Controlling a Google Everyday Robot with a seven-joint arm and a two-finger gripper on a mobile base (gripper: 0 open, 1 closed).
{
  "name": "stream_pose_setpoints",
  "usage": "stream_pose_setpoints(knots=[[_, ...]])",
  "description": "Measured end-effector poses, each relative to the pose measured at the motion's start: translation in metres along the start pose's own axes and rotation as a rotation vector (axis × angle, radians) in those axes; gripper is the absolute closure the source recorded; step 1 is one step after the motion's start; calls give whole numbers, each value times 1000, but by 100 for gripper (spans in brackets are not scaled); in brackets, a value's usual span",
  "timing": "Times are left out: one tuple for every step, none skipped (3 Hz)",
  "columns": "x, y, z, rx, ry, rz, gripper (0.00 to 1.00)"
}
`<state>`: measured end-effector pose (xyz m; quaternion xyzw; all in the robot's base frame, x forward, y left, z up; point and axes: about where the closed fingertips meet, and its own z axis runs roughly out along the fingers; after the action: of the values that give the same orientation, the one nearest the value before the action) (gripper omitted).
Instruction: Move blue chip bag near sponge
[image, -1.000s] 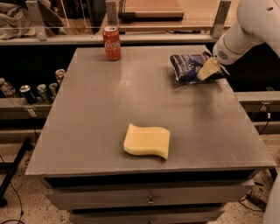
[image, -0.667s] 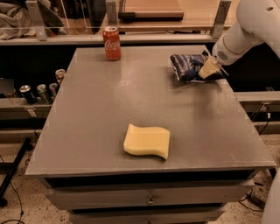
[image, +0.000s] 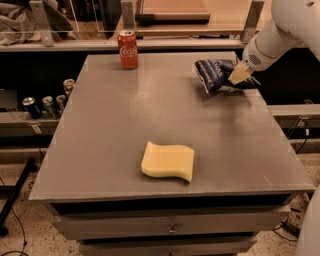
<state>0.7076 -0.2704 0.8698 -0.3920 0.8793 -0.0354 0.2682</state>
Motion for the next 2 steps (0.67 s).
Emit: stream_pose_setpoints(knots=[[-8, -3, -13, 9, -6, -27, 100], [-21, -5, -32, 23, -12, -71, 100]])
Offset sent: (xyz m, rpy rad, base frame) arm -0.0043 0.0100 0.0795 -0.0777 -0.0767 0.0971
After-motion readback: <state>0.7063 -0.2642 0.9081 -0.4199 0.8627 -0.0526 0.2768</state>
